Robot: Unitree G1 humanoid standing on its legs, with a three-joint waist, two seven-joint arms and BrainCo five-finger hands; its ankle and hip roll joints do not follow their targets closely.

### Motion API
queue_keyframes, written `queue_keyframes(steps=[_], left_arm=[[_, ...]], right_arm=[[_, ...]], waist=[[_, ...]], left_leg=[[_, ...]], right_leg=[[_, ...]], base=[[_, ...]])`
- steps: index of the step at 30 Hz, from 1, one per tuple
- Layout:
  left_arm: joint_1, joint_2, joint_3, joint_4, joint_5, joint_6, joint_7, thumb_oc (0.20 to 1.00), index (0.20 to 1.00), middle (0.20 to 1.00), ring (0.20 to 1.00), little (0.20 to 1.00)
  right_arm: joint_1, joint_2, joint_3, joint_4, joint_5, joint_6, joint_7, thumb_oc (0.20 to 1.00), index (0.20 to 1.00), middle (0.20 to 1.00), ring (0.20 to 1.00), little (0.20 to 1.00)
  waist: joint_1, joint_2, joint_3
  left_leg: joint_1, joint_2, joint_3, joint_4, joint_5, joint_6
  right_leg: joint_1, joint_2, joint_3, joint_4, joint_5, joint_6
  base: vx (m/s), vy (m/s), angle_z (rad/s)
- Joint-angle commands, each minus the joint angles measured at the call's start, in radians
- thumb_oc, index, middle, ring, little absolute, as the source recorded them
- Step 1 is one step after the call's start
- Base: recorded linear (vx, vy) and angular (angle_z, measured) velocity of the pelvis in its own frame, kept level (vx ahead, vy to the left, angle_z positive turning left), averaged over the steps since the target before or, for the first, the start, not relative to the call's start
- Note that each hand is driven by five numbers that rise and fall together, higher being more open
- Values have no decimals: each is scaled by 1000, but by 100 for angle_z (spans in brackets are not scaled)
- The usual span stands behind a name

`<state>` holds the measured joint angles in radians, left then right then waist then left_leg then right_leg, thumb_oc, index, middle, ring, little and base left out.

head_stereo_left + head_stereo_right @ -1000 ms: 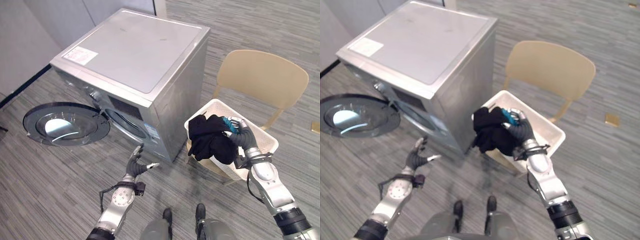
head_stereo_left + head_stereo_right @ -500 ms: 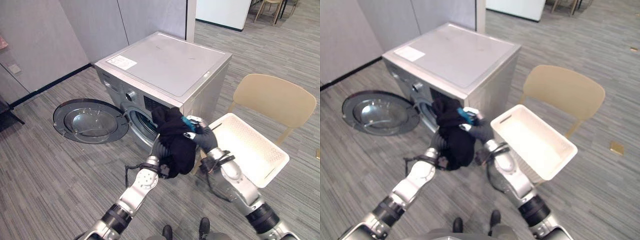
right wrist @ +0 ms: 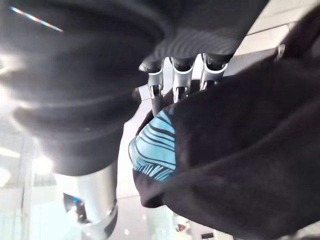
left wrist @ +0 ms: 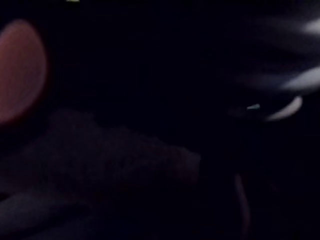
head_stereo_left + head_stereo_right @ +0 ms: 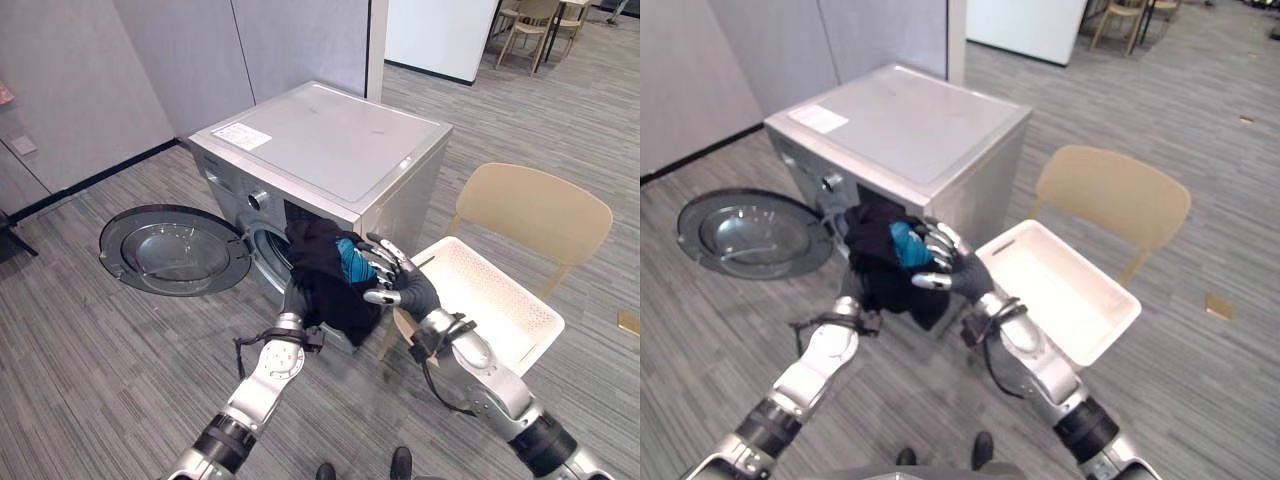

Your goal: Grab the laundry basket,head to the washer,open it,put in the laundry and shut it.

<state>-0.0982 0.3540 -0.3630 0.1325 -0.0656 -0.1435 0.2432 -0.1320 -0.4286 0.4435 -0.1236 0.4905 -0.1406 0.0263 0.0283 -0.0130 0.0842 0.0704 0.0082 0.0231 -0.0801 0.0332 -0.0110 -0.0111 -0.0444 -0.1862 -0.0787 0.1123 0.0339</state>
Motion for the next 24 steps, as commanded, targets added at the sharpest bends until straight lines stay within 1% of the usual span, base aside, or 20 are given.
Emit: queue_keyframes(steps=[1,2,3,4,5,6,7,8,9,10,11,12,14,15,16,17,18,20,23,24], left_arm=[[-8,33,66,-9,-9,-68,-23,200,200,200,200,200],[18,34,83,-7,-20,-67,-33,200,200,200,200,200],[89,33,130,18,-48,-63,-64,200,200,200,200,200],[126,40,154,34,-47,-56,-82,200,200,200,200,200],[128,40,154,33,-47,-56,-83,200,200,200,200,200],[163,52,181,50,-23,-55,-94,200,200,200,200,200],[240,74,221,70,5,-48,-131,200,200,200,200,200],[243,74,222,68,5,-48,-132,200,200,200,200,200],[300,85,257,120,27,-41,-166,200,200,200,200,200],[300,85,257,120,28,-41,-166,200,200,200,200,200],[336,84,283,193,37,-25,-192,200,200,200,200,200],[336,84,283,193,38,-25,-192,200,200,200,200,200],[349,84,301,252,46,-15,-201,200,200,200,200,200],[342,73,314,313,32,-4,-200,200,200,200,200,200],[340,73,314,314,32,-4,-200,200,200,200,200,200],[328,61,317,352,23,1,-192,200,200,200,200,200],[327,61,317,352,23,1,-192,200,200,200,200,200],[296,51,313,375,9,5,-177,200,200,200,200,200],[258,37,297,375,9,5,-159,200,200,200,200,200],[230,31,289,365,5,3,-142,200,200,200,200,200]], right_arm=[[38,-26,-121,-76,-150,-48,-11,1000,1000,1000,1000,1000],[69,-31,-149,-73,-161,-47,-8,1000,1000,1000,1000,1000],[148,-47,-214,-44,-209,-50,-11,1000,1000,1000,1000,1000],[180,-58,-245,-22,-245,-47,-11,1000,1000,1000,1000,1000],[182,-58,-245,-23,-246,-47,-12,1000,1000,1000,1000,1000],[218,-73,-279,0,-295,-48,-12,1000,1000,1000,1000,1000],[286,-98,-329,40,-360,-43,0,1000,1000,1000,1000,1000],[288,-98,-328,40,-361,-44,-1,1000,1000,1000,1000,1000],[333,-106,-354,122,-397,-28,14,1000,1000,1000,1000,1000],[333,-106,-353,123,-397,-29,13,1000,1000,1000,1000,1000],[346,-105,-358,213,-434,-21,18,1000,1000,1000,1000,1000],[346,-104,-357,215,-435,-22,18,1000,1000,1000,1000,1000],[332,-107,-346,295,-462,-22,15,1000,1000,1000,1000,1000],[315,-106,-337,362,-486,-18,1,1000,1000,1000,1000,1000],[312,-106,-336,365,-487,-19,0,1000,1000,1000,1000,1000],[292,-101,-328,408,-508,-19,-18,1000,1000,1000,1000,1000],[290,-101,-327,409,-508,-20,-18,1000,1000,1000,1000,1000],[266,-94,-319,446,-512,-11,-40,1000,1000,1000,1000,1000],[248,-78,-316,470,-518,0,-66,1000,1000,1000,1000,1000],[241,-67,-312,480,-513,4,-86,1000,1000,1000,1000,1000]], waist=[[-4,-20,-34],[-5,-19,-33],[-8,-16,-28],[-8,-15,-25],[-7,-15,-26],[-8,-14,-22],[-8,-12,-15],[-8,-12,-16],[-6,-9,-8],[-6,-9,-9],[-1,-6,3],[-1,-6,3],[3,-7,25],[10,-9,53],[8,-9,53],[17,-11,81],[15,-11,80],[23,-14,109],[24,-9,117],[15,-11,130]], left_leg=[[-37,-32,-2,-7,-39,-18],[-37,-31,-2,-7,-39,-17],[-35,-31,-4,-7,-39,-15],[-33,-31,-6,-7,-40,-13],[-32,-31,-6,-7,-41,-13],[-30,-31,-8,-7,-42,-11],[-25,-29,-10,-7,-43,-9],[-24,-29,-9,-7,-43,-9],[-21,-26,-11,-7,-40,-8],[-20,-26,-11,-7,-40,-8],[-23,-24,-16,-7,-34,-7],[-23,-24,-16,-7,-34,-7],[-38,-22,-20,5,-28,-7],[-77,-24,-24,41,-25,-8],[-81,-24,-25,45,-26,-8],[-129,-30,-28,83,-24,-13],[-133,-30,-30,86,-25,-13],[-200,-36,-23,138,-19,-25],[-241,-13,59,145,-16,-24],[-260,12,159,174,-26,-19]], right_leg=[[75,-1,27,29,-143,72],[73,-1,28,29,-143,72],[69,0,32,32,-142,72],[69,1,35,31,-142,71],[70,1,36,31,-142,71],[70,2,40,31,-142,71],[71,6,47,31,-144,70],[72,6,47,31,-145,69],[72,10,52,31,-147,67],[72,10,53,31,-147,67],[69,13,57,32,-149,64],[69,13,57,32,-149,64],[59,15,57,39,-149,60],[44,12,48,45,-148,57],[42,11,47,45,-148,57],[24,6,28,49,-144,54],[22,6,26,49,-144,54],[-7,-7,-8,58,-140,53],[-27,-28,-85,58,-143,55],[-25,-48,-140,63,-146,56]], base=[[0,0,0],[0,0,0],[-27,-32,-5],[-20,-27,-7],[-8,-27,-7],[0,-44,-12],[1,-44,-13],[-2,-54,-16],[-2,-27,-11],[-27,-53,-11],[-22,-26,-8],[-44,-49,-7],[-90,-44,-3],[-114,-34,-1],[-186,-42,10],[-101,-17,17],[-172,-26,26],[-154,-13,35],[-102,5,74],[-42,14,116]])
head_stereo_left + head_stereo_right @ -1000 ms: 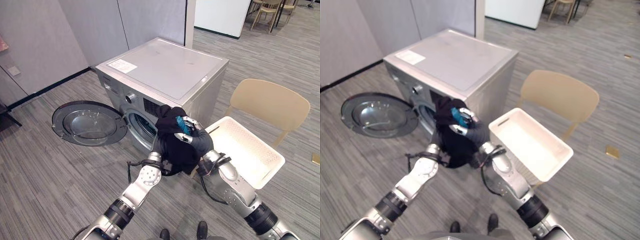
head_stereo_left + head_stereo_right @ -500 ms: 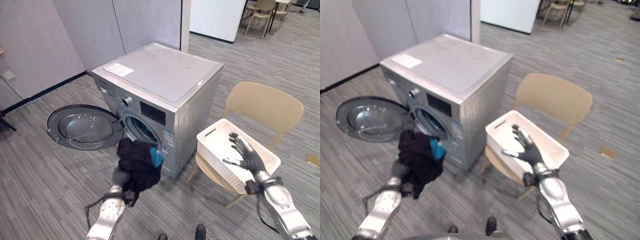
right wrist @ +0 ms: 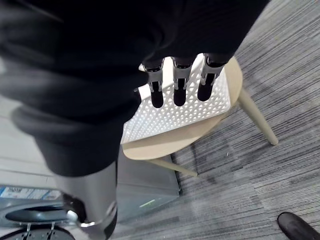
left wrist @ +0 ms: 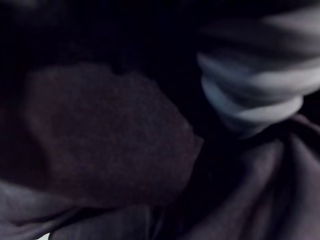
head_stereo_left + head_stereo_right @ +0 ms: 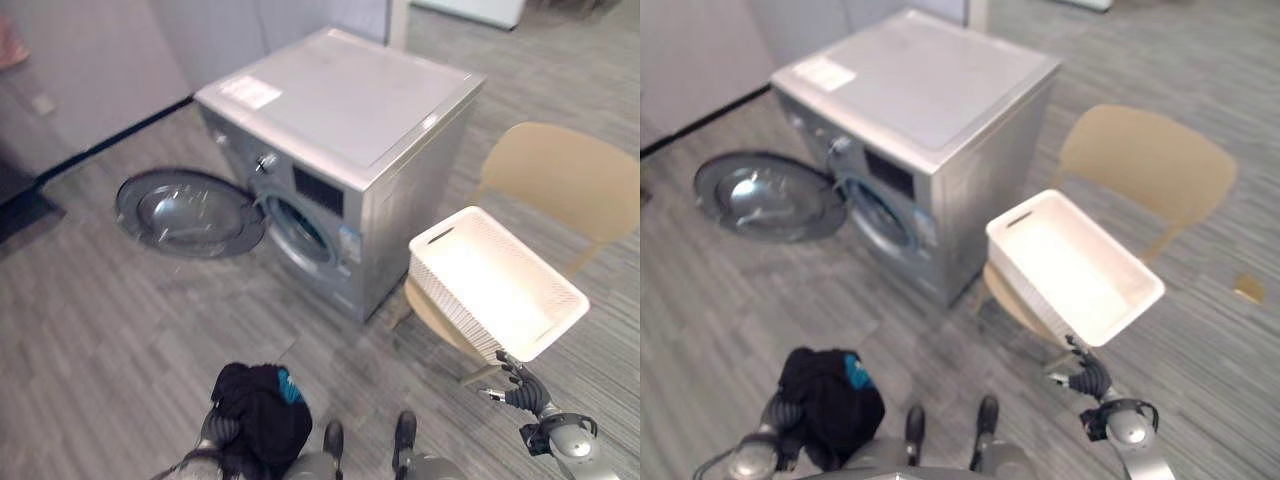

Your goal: Grab the laundry basket,head to the washer,open it,put in the laundry and shut it.

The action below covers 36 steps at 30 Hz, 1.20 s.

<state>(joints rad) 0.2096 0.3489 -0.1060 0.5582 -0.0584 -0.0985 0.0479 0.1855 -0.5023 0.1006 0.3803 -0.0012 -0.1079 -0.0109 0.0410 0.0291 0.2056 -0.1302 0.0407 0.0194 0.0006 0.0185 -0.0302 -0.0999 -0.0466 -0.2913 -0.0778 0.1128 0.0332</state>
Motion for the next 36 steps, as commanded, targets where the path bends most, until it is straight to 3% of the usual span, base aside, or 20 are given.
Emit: queue_keyframes(steps=[1,2,3,4,5,9,12,14,15,16,17,18,20,22,24,28,29,32,34,36], left_arm=[[-78,36,32,-61,-2,-42,53,200,200,200,200,200],[-92,35,32,-73,-4,-41,57,200,200,200,200,200],[-99,39,32,-83,-4,-41,58,200,200,200,200,200],[-106,41,33,-87,-4,-42,56,200,200,200,200,200],[-101,41,35,-96,-2,-41,55,200,200,200,200,200],[-93,44,38,-100,6,-36,60,200,200,200,200,200],[-73,53,55,-115,15,-29,50,200,200,200,200,200],[-90,68,46,-114,25,-29,52,200,200,200,200,200],[-100,67,35,-116,26,-29,51,200,200,200,200,200],[-101,67,34,-116,26,-29,51,200,200,200,200,200],[-117,64,24,-121,24,-31,52,200,200,200,200,200],[-117,64,24,-121,24,-31,52,200,200,200,200,200],[-143,62,-7,-116,26,-33,52,200,200,200,200,200],[-155,61,-18,-113,29,-34,46,200,200,200,200,200],[-161,60,-20,-111,31,-33,44,200,200,200,200,200],[-154,55,-15,-103,48,-27,45,200,200,200,200,200],[-150,53,-9,-97,53,-31,43,200,200,200,200,200],[-132,33,-15,-95,52,-34,34,200,200,200,200,200],[-130,31,-23,-109,48,-33,24,200,200,200,200,200],[-136,24,-30,-106,46,-35,22,200,200,200,200,200]], right_arm=[[-77,7,31,-23,-22,-29,-49,1000,1000,1000,1000,1000],[-79,18,27,-14,-21,-19,-63,1000,1000,1000,1000,1000],[-80,29,29,-7,-20,-19,-69,1000,1000,1000,1000,1000],[-77,39,26,-5,-17,-19,-72,1000,1000,1000,1000,1000],[-74,49,22,-5,-19,-14,-72,1000,1000,1000,1000,1000],[-91,61,44,10,-40,-4,-77,1000,1000,1000,1000,1000],[-109,81,66,8,-56,4,-66,1000,1000,1000,1000,1000],[-113,91,70,5,-50,1,-66,1000,1000,1000,1000,1000],[-115,98,69,0,-44,1,-63,1000,1000,1000,1000,1000],[-115,98,69,0,-44,1,-63,1000,1000,1000,1000,1000],[-115,92,69,-13,-40,2,-58,1000,1000,1000,1000,1000],[-115,92,69,-13,-40,2,-58,1000,1000,1000,1000,1000],[-118,86,75,-11,-22,-3,-56,1000,1000,1000,1000,1000],[-115,83,73,-2,-15,-5,-57,1000,1000,1000,1000,1000],[-116,88,71,6,-10,-1,-55,1000,1000,1000,1000,1000],[-104,96,71,10,-22,8,-49,1000,1000,1000,1000,1000],[-99,98,69,13,-13,6,-42,1000,1000,1000,1000,1000],[-82,97,68,33,-20,-2,-37,1000,1000,1000,1000,1000],[-78,92,65,29,-8,-6,-36,1000,1000,1000,1000,1000],[-84,82,67,41,-1,-7,-36,1000,1000,1000,1000,1000]], waist=[[2,-53,8],[-16,-54,2],[-27,-55,0],[-38,-54,-4],[-45,-52,-8],[-36,-64,-2],[-2,-75,-2],[-9,-78,8],[-26,-78,11],[-26,-78,11],[-52,-73,16],[-52,-73,16],[-75,-68,37],[-95,-73,45],[-100,-81,49],[-103,-92,53],[-96,-91,41],[-112,-89,15],[-120,-95,16],[-117,-96,16]], left_leg=[[-61,-20,162,96,-12,1],[-41,18,280,113,-53,-9],[-28,40,346,114,-57,-12],[-8,58,403,98,-65,-13],[1,58,402,90,-65,-13],[-26,44,372,114,-78,-5],[-26,14,347,104,-105,33],[-12,-9,306,103,-122,47],[4,-24,279,93,-129,56],[4,-24,280,93,-130,56],[27,-39,245,70,-111,65],[27,-39,245,70,-111,65],[69,-61,179,58,-125,68],[99,-83,130,55,-140,68],[128,-100,95,51,-158,64],[213,-107,51,39,-204,52],[232,-103,47,46,-230,47],[245,-88,47,110,-197,0],[182,-70,71,276,-154,-25],[129,-30,111,367,-131,-33]], right_leg=[[63,-46,-35,62,-147,56],[74,-67,-86,62,-162,67],[77,-78,-120,60,-158,69],[79,-88,-158,62,-155,72],[87,-90,-176,58,-154,75],[102,-107,-193,63,-141,87],[95,-142,-182,160,-176,94],[58,-149,-112,261,-196,100],[17,-124,-31,320,-209,96],[16,-125,-30,321,-210,96],[-50,-58,89,349,-203,85],[-50,-58,89,349,-203,85],[-125,-19,135,341,-184,69],[-162,2,161,282,-141,80],[-203,-7,147,231,-92,92],[-217,-30,-23,148,-56,112],[-197,-32,-40,137,-73,119],[-140,-26,-24,128,-57,80],[-96,-28,-13,117,-57,61],[-54,-14,2,101,-85,43]], base=[[46,46,161],[70,61,123],[86,105,118],[58,98,121],[106,114,132],[132,148,74],[171,245,24],[187,158,49],[145,106,93],[195,151,159],[118,85,111],[282,121,122],[285,38,51],[275,-12,87],[303,-58,114],[331,-85,50],[306,-94,19],[282,-116,44],[197,-114,89],[153,-56,24]])
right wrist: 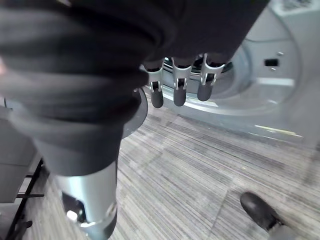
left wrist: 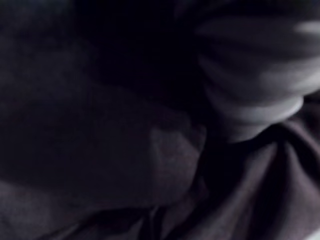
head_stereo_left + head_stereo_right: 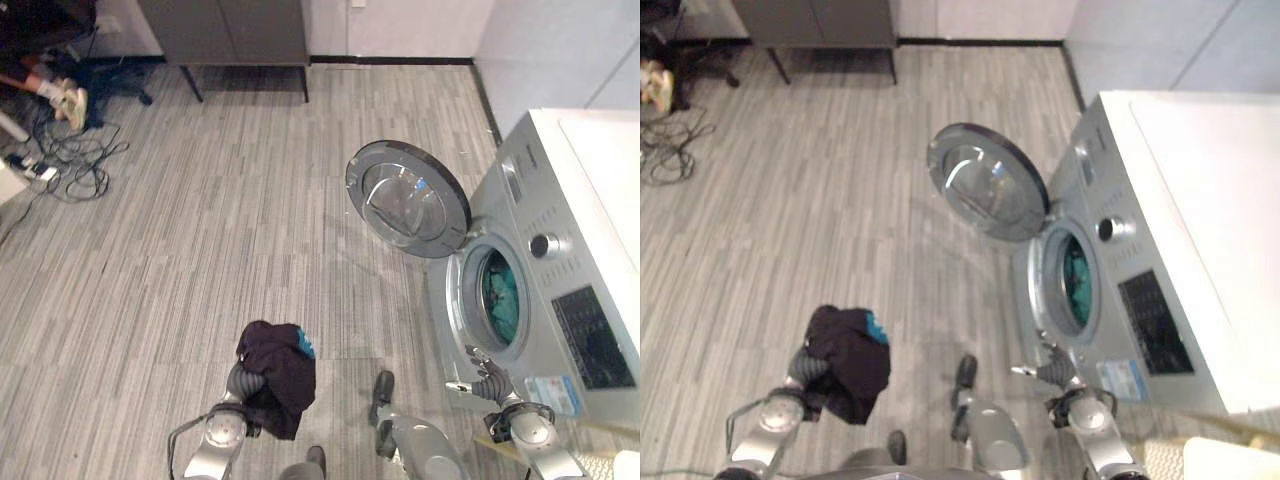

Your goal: Grab the laundry basket,head to the washer,open it,put in the laundry and shut it.

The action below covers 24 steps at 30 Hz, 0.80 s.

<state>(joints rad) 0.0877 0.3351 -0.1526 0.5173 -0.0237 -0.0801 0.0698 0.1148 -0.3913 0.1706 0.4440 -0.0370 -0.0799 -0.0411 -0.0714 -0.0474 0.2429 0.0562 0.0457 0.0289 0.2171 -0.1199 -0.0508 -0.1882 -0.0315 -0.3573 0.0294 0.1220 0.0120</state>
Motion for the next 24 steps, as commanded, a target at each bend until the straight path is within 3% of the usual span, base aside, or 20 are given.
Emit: queue_keyframes(steps=[1,3,5,6,9,12,13,18,21,24], left_arm=[[-22,32,12,-60,7,-54,-1,200,200,200,200,200],[-26,31,7,-57,8,-52,-1,200,200,200,200,200],[-28,34,2,-58,13,-51,2,200,200,200,200,200],[-30,42,-3,-63,19,-49,4,200,200,200,200,200],[-33,50,-6,-63,23,-46,11,200,200,200,200,200],[-28,54,-9,-73,19,-40,18,200,200,200,200,200],[-21,53,-8,-79,15,-43,15,200,200,200,200,200],[-16,66,-10,-68,27,-38,6,200,200,200,200,200],[-34,131,-3,-84,91,-39,33,200,200,200,200,200],[-31,157,14,-104,100,-44,40,200,200,200,200,200]], right_arm=[[-18,-36,-2,-11,33,-32,-9,1000,1000,1000,1000,1000],[-26,-41,-7,-8,30,-29,-19,1000,1000,1000,1000,1000],[-29,-40,-10,-8,34,-30,-24,1000,1000,1000,1000,1000],[-32,-39,-11,0,37,-29,-32,1000,1000,1000,1000,1000],[-40,-37,-5,20,35,-25,-42,1000,1000,1000,1000,1000],[-52,-34,3,38,27,-18,-49,1000,1000,1000,1000,1000],[-49,-33,2,33,27,-21,-43,1000,1000,1000,1000,1000],[-50,-13,-6,35,17,-20,-41,1000,1000,1000,1000,1000],[-70,8,3,37,4,-15,-41,1000,1000,1000,1000,1000],[-96,14,21,30,-8,-15,-41,1000,1000,1000,1000,1000]], waist=[[-1,-23,-17],[8,-34,-16],[14,-44,-14],[26,-53,-12],[53,-46,0],[78,-32,-2],[80,-28,-8],[74,-31,-28],[70,-43,-19],[78,-46,-14]], left_leg=[[-98,-14,127,166,-1,-5],[-145,-8,136,117,-38,17],[-181,-10,125,95,-40,21],[-230,-5,93,24,23,13],[-291,12,13,-90,146,-15],[-343,9,-96,-139,203,-29],[-315,12,-107,-164,188,-28],[-299,-5,-74,-97,153,-9],[-271,6,24,-48,88,27],[-231,33,123,-55,55,39]], right_leg=[[53,-33,73,-12,-110,59],[77,-39,96,-21,-125,62],[85,-44,112,-23,-128,65],[108,-40,140,-34,-133,65],[146,-19,187,-36,-158,61],[176,-8,254,-10,-196,60],[184,-8,276,1,-210,66],[191,-50,340,37,-221,87],[150,-71,385,128,-210,109],[78,-90,326,170,-173,131]], base=[[137,0,-34],[176,30,-44],[174,42,-39],[205,84,-47],[273,137,-48],[290,213,-65],[329,280,-91],[246,241,-81],[198,287,-79],[75,188,-134]])
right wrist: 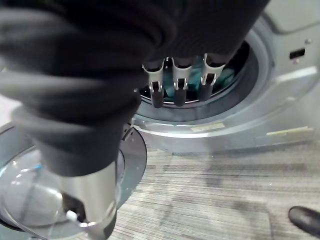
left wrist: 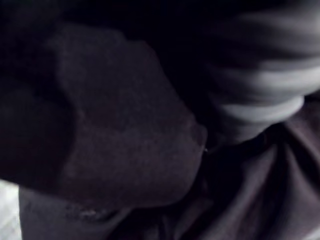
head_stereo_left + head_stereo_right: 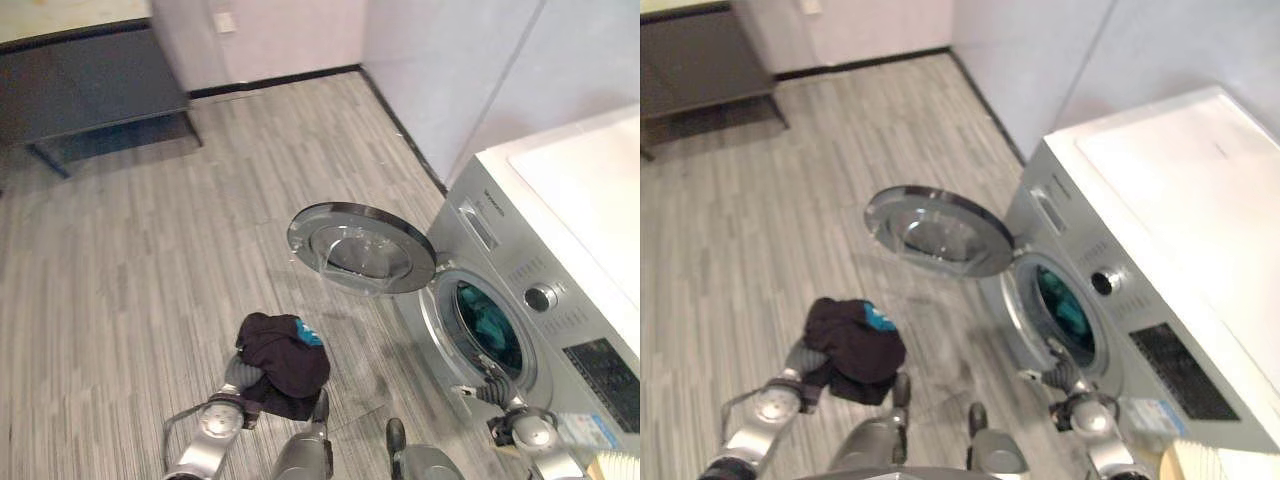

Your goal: Grab the laundry basket,head to the washer,open it,put in the laundry and shut it.

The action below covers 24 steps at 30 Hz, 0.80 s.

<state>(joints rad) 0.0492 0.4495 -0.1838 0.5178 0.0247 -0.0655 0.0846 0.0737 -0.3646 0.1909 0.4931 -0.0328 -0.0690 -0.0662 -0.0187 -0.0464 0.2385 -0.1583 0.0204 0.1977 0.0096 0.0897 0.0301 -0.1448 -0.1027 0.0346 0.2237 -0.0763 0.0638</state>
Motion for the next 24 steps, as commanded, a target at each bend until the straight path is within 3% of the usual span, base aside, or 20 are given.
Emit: queue_keyframes(steps=[1,3,5,6,7,12,13,14,16,17,19,20,21,24], left_arm=[[7,44,47,-102,53,-61,26,200,200,200,200,200],[6,45,51,-99,44,-58,25,200,200,200,200,200],[6,44,48,-92,40,-55,21,200,200,200,200,200],[6,44,48,-92,40,-55,21,200,200,200,200,200],[8,42,47,-96,40,-49,11,200,200,200,200,200],[28,28,34,-97,57,-55,-11,200,200,200,200,200],[40,13,28,-102,52,-53,-24,200,200,200,200,200],[42,7,26,-100,48,-50,-27,200,200,200,200,200],[39,-10,19,-93,38,-49,-25,200,200,200,200,200],[36,-21,11,-89,31,-48,-27,200,200,200,200,200],[34,-28,7,-85,28,-48,-26,200,200,200,200,200],[35,-40,5,-82,13,-51,-25,200,200,200,200,200],[30,-44,3,-74,8,-54,-22,200,200,200,200,200],[12,-52,-15,-61,3,-57,-13,200,200,200,200,200]], right_arm=[[-58,-14,1,-23,-13,-27,-15,1000,1000,1000,1000,1000],[-67,-18,6,-14,-18,-23,-15,1000,1000,1000,1000,1000],[-73,-18,13,-14,-23,-22,-16,1000,1000,1000,1000,1000],[-72,-18,13,-14,-23,-22,-17,1000,1000,1000,1000,1000],[-78,-17,17,-15,-30,-21,-17,1000,1000,1000,1000,1000],[-44,-19,7,-17,-22,-25,-14,1000,1000,1000,1000,1000],[-30,-25,1,-15,-14,-26,-17,1000,1000,1000,1000,1000],[-27,-30,-1,-21,-12,-25,-17,1000,1000,1000,1000,1000],[-25,-41,-2,-25,-10,-22,-17,1000,1000,1000,1000,1000],[-23,-45,-6,-25,-7,-20,-19,1000,1000,1000,1000,1000],[-24,-48,-8,-23,-5,-20,-17,1000,1000,1000,1000,1000],[-25,-51,-12,-20,4,-22,-20,1000,1000,1000,1000,1000],[-27,-52,-11,-12,6,-24,-24,1000,1000,1000,1000,1000],[-42,-56,1,16,2,-28,-39,1000,1000,1000,1000,1000]], waist=[[22,-52,-11],[21,-54,-9],[28,-49,-19],[28,-47,-18],[33,-46,-25],[2,-49,-42],[-7,-43,-43],[-10,-43,-42],[-1,-30,-30],[2,-27,-26],[5,-25,-21],[11,-38,-12],[17,-37,-7],[48,-21,16]], left_leg=[[3,61,-13,146,-162,-39],[45,68,42,124,-176,-37],[102,76,86,100,-212,-49],[105,77,85,100,-214,-49],[144,83,129,97,-226,-54],[178,94,173,158,-261,-63],[156,137,190,287,-240,-91],[146,157,189,343,-217,-97],[106,175,134,437,-169,-111],[73,166,97,449,-175,-106],[45,155,67,446,-194,-98],[3,120,37,369,-194,-77],[-16,112,14,329,-182,-81],[-66,59,-122,173,-80,-107]], right_leg=[[20,-20,-86,-32,40,84],[-25,-20,-172,-42,67,83],[-30,-40,-335,-67,64,80],[-27,-39,-336,-67,62,80],[-35,-60,-484,-64,58,66],[-1,-37,-459,-111,46,50],[39,-14,-451,-151,47,27],[52,-3,-441,-160,44,18],[75,32,-404,-181,30,-10],[86,39,-386,-192,23,-15],[97,43,-370,-198,19,-14],[103,31,-335,-209,33,-9],[110,34,-319,-216,33,-4],[127,67,-244,-219,29,-1]], base=[[138,158,-189],[121,98,-164],[200,47,-108],[240,1,-93],[107,-21,-83],[205,-166,-69],[156,-222,-6],[212,-268,-12],[132,-109,-34],[107,-29,-74],[60,25,-96],[35,68,-96],[68,105,-101],[73,77,-78]])
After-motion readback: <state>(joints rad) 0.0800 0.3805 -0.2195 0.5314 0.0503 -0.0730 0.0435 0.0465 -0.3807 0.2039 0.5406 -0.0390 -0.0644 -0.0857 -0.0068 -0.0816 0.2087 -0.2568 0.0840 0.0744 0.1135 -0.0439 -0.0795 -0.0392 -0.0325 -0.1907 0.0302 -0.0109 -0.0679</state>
